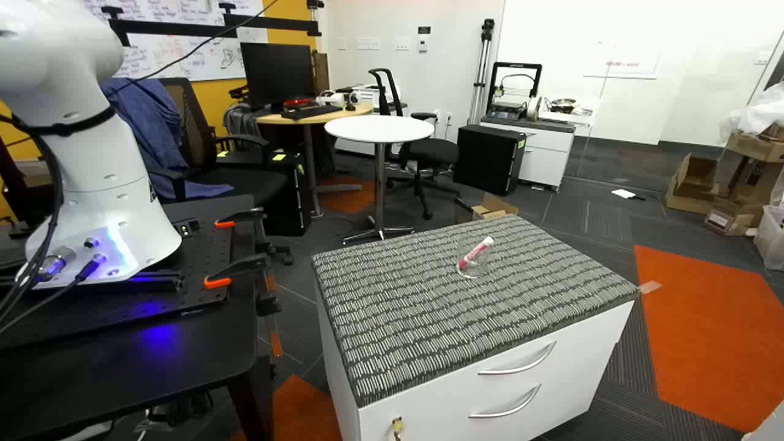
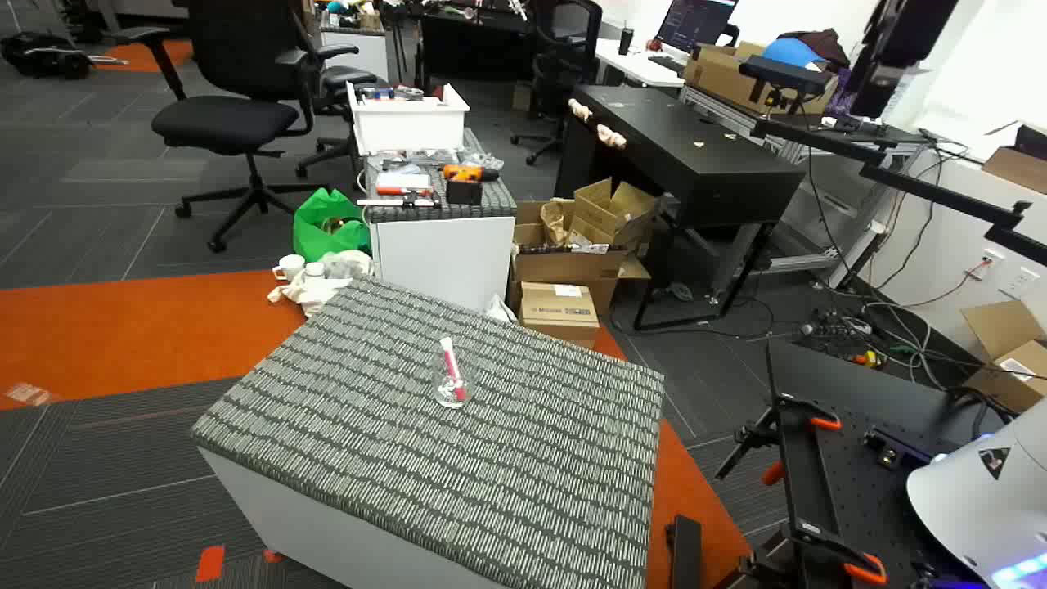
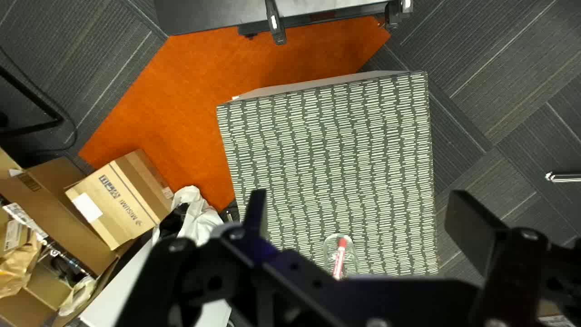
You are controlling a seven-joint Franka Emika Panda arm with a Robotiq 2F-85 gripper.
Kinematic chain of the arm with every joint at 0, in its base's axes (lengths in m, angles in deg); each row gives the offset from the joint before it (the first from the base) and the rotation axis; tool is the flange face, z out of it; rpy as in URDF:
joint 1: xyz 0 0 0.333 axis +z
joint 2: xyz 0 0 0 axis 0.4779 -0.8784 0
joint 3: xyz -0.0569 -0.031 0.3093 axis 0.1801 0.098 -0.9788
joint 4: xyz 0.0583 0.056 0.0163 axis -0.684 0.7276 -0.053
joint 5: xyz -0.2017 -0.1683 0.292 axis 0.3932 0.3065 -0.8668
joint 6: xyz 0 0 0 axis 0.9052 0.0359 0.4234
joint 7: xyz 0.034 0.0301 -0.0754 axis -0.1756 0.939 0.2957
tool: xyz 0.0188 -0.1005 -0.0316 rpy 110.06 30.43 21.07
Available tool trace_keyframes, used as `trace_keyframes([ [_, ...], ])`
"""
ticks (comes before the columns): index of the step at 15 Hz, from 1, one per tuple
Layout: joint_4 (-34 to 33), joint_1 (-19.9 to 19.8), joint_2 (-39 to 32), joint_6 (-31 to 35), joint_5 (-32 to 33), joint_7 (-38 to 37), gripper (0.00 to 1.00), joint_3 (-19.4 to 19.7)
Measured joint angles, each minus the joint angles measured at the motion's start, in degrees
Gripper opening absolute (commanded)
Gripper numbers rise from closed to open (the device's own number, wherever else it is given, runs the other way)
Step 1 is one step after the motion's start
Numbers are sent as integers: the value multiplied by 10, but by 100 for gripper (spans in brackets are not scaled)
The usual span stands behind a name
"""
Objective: Take the marker out of the glass and put it on the counter
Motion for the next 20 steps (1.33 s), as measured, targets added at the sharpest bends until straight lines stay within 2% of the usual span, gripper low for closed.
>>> trace_keyframes([
  [8, 0, 0, 0, 0, 0, 0, 100, 0],
  [11, 3, 1, -3, 20, 6, 0, 100, -1],
  [20, 46, 1, -74, 222, 25, -27, 100, -15],
])
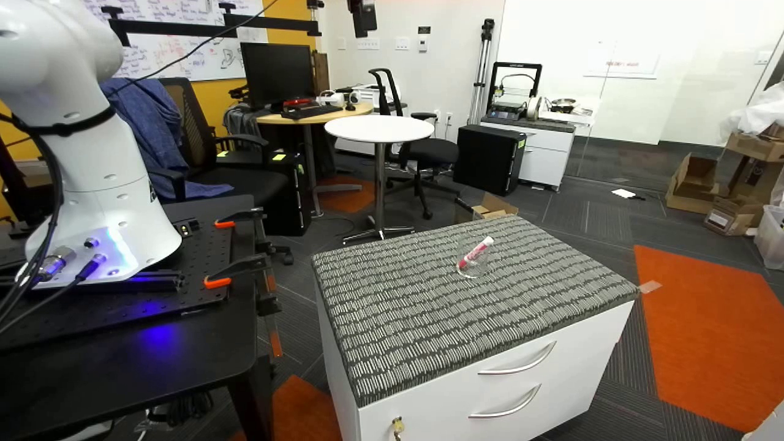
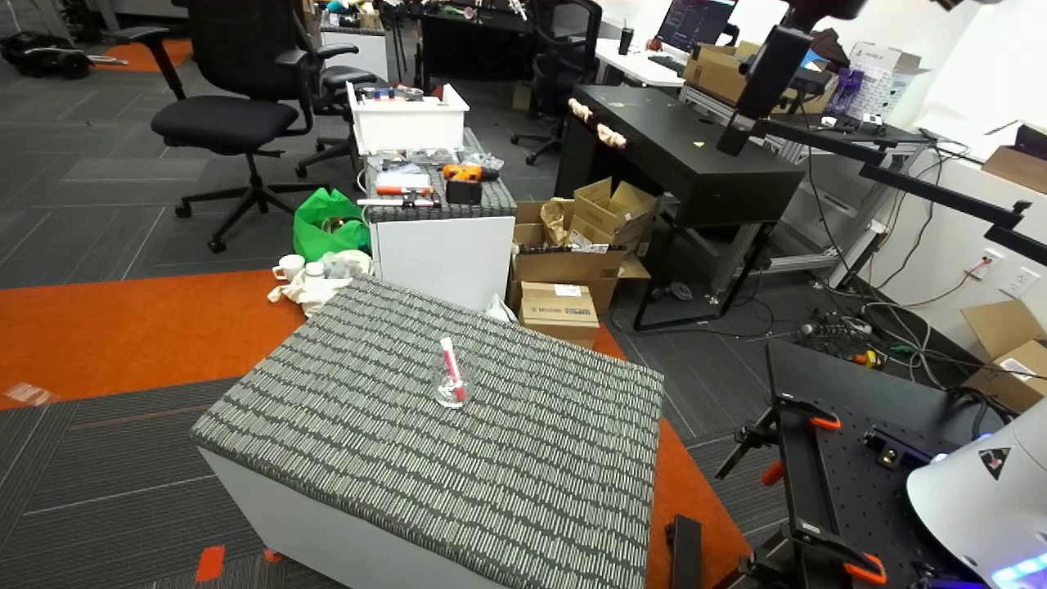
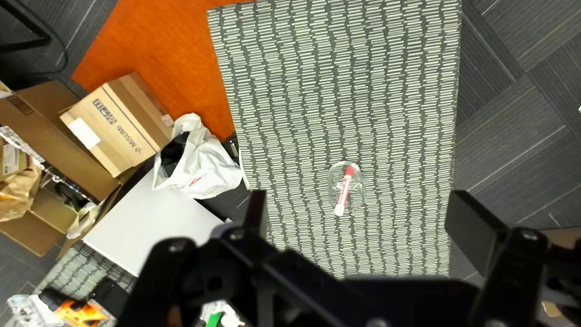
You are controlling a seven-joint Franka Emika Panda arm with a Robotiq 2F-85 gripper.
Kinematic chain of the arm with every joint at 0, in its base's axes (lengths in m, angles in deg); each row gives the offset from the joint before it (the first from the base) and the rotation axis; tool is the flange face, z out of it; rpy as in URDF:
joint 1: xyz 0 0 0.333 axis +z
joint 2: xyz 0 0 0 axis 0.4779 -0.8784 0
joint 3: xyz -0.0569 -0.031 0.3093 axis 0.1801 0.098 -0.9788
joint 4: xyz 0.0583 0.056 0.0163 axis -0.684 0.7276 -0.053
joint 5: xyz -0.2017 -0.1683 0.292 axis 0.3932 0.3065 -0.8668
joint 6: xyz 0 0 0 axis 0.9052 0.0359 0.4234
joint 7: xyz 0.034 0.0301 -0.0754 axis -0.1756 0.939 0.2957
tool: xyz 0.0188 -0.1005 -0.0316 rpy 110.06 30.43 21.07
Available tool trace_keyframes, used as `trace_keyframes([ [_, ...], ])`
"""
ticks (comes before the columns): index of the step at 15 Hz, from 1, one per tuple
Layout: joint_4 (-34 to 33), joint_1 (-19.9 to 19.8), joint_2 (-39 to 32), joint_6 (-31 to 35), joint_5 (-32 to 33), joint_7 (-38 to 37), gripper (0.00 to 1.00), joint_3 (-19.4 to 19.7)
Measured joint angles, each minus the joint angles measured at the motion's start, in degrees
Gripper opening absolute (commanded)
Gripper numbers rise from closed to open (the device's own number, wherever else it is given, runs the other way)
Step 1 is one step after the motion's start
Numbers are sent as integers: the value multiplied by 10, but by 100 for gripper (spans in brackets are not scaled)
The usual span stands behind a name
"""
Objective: Take the marker out of the glass and put it on the counter
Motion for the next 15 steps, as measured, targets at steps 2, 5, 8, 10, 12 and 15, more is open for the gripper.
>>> trace_keyframes([
  [2, 3, 0, -20, 36, 0, -2, 100, 0],
  [5, 7, 0, -51, 101, -3, -6, 100, 0],
  [8, 12, 0, -86, 184, -4, -6, 100, 0],
  [10, 14, 1, -118, 239, -10, -7, 100, 0],
  [12, 14, 4, -152, 283, -20, -7, 100, 0],
  [15, 12, 9, -202, 323, -32, -8, 100, 0],
])
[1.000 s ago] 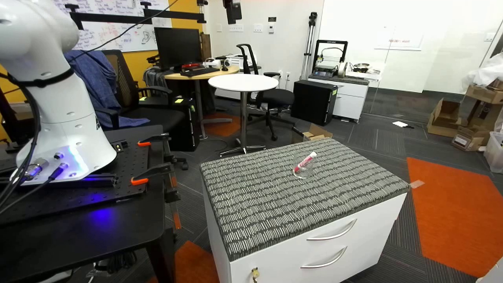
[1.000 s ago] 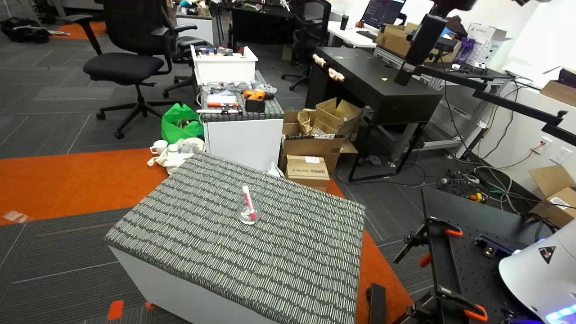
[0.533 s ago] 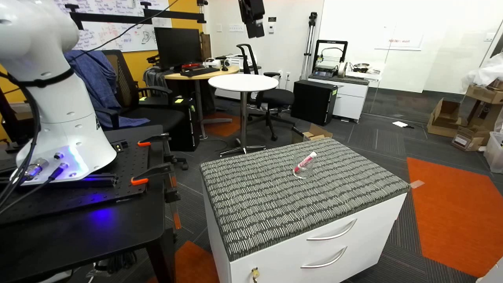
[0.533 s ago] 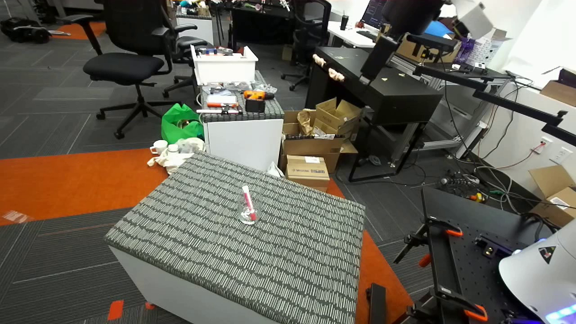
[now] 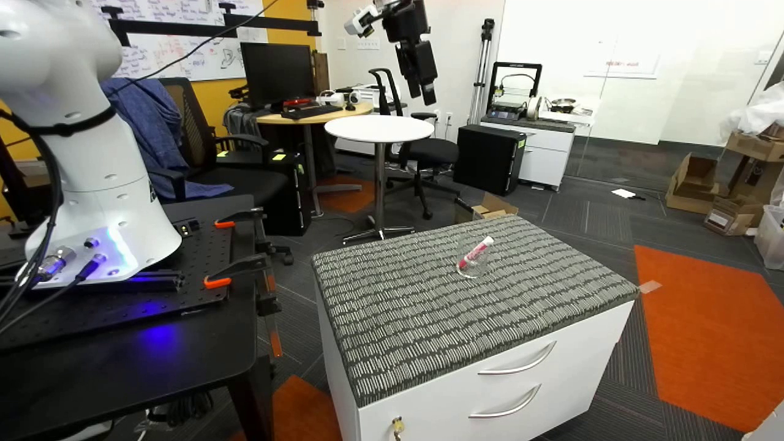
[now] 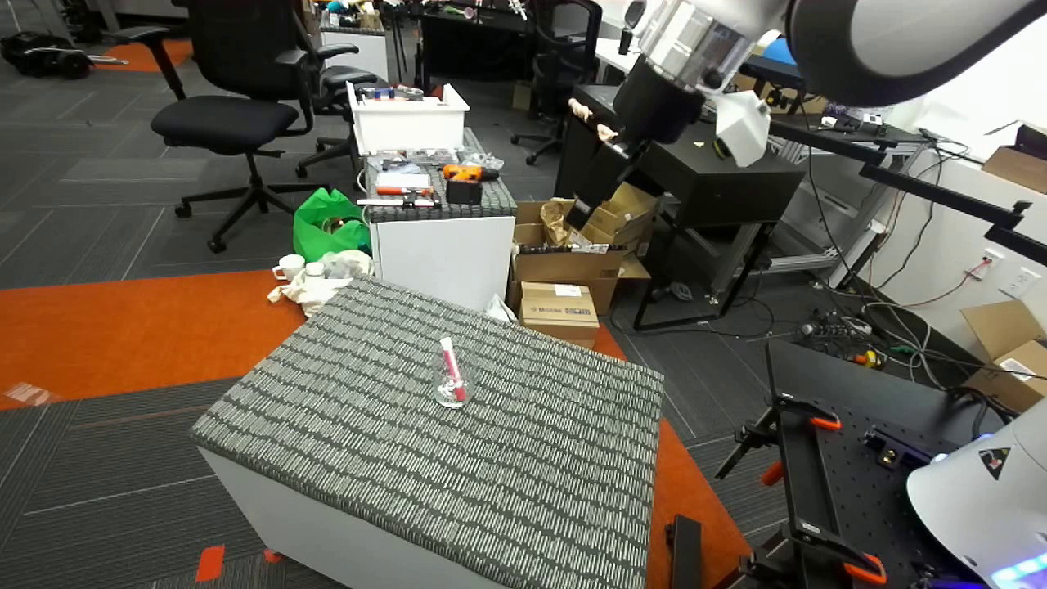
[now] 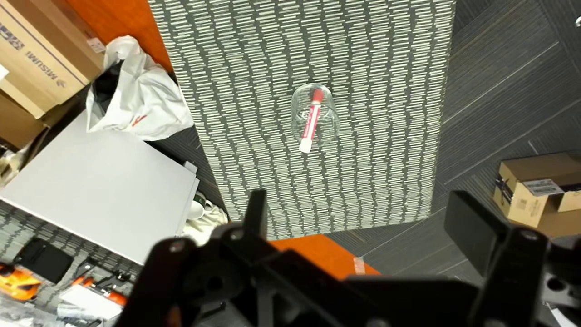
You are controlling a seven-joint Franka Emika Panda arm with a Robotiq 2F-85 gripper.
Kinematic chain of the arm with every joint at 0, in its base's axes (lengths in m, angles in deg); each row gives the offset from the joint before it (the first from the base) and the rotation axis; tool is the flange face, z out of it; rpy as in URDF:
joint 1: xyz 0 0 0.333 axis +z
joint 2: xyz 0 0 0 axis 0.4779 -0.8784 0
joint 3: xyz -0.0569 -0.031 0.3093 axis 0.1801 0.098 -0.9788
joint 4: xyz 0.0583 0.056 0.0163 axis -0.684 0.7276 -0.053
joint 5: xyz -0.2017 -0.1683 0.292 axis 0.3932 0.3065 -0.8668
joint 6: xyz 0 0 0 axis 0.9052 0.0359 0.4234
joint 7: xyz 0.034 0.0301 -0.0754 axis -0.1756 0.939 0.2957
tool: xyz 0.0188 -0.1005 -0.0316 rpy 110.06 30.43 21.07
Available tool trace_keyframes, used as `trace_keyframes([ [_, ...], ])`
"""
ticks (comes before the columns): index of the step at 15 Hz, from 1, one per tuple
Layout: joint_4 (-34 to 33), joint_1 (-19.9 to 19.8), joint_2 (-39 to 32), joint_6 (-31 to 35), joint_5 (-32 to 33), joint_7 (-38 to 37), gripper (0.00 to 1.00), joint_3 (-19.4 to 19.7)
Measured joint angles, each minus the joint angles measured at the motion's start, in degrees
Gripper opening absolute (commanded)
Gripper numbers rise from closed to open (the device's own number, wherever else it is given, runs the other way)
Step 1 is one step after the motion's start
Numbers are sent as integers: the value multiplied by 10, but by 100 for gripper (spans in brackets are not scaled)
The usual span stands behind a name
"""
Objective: Take the marker out of the glass and put it on the counter
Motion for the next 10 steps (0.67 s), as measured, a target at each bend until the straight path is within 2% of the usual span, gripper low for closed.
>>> trace_keyframes([
  [3, -10, 1, -45, 21, -6, 0, 100, 1],
  [10, -72, 0, -138, 21, -9, 0, 100, 16],
])
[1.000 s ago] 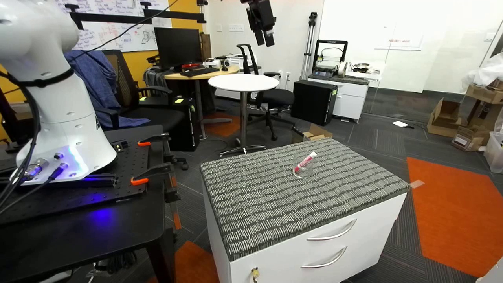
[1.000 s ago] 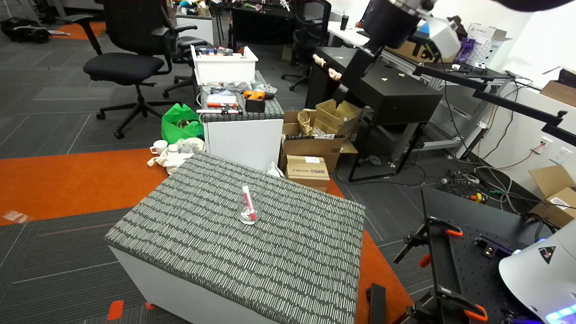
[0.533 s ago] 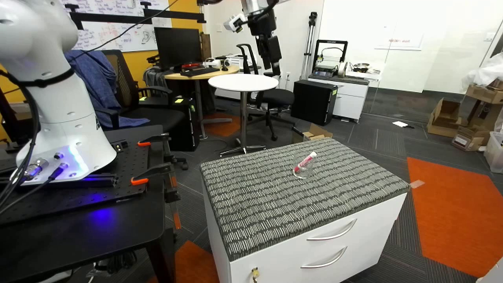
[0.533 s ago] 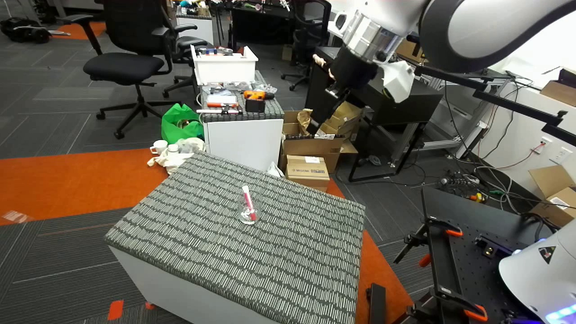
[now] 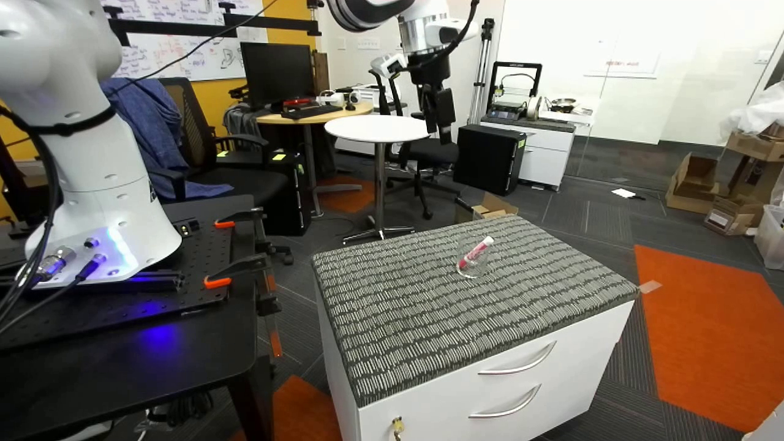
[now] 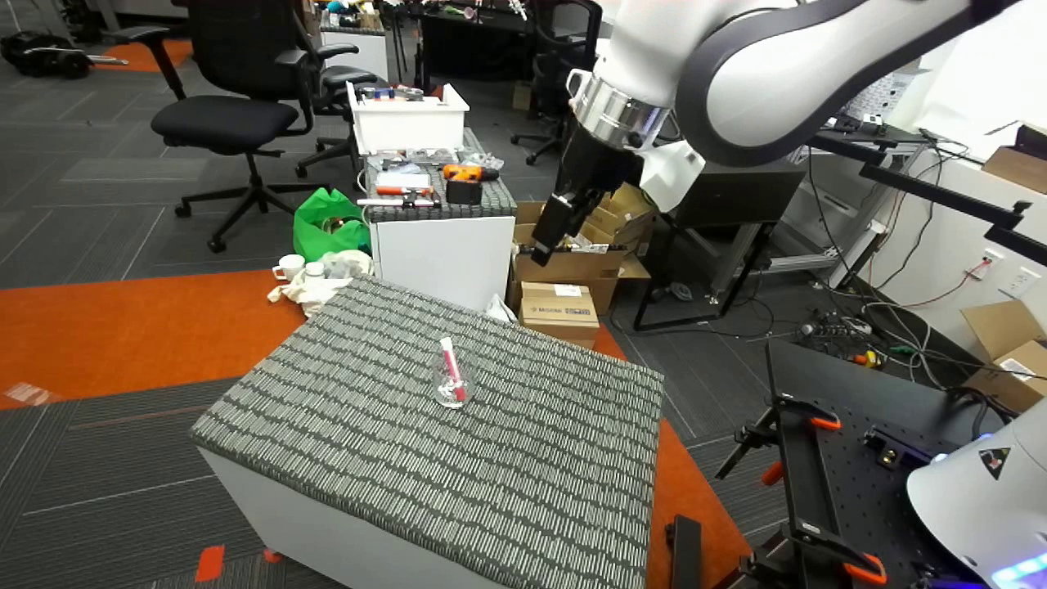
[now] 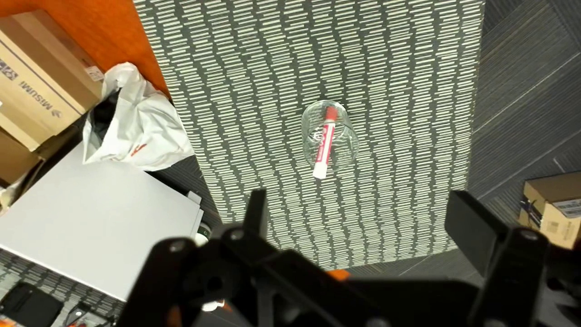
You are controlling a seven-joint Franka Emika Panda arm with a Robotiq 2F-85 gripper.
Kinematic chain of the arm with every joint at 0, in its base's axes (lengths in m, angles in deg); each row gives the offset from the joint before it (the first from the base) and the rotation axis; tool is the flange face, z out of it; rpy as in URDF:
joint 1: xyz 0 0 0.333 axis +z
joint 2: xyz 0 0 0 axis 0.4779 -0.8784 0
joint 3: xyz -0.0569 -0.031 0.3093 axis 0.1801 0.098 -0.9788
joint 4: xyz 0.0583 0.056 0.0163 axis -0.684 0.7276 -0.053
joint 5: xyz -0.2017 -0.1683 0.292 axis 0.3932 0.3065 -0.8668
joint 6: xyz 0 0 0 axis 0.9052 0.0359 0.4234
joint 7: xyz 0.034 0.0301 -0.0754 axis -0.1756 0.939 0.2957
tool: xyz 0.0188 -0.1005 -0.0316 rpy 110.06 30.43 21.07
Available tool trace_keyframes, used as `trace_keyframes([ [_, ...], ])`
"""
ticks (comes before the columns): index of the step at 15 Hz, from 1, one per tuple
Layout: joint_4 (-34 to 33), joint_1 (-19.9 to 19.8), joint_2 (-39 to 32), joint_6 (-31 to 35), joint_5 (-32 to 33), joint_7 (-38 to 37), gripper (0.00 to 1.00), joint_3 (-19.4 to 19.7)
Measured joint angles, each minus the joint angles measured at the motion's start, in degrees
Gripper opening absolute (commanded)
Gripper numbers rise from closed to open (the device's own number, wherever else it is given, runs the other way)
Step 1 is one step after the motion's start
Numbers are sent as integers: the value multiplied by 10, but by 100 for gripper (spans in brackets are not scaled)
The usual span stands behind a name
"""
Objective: Take the marker out of the glass and put it on the counter
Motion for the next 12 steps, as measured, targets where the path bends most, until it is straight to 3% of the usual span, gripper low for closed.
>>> trace_keyframes([
  [12, -18, -1, -29, -2, -10, 0, 100, 7],
])
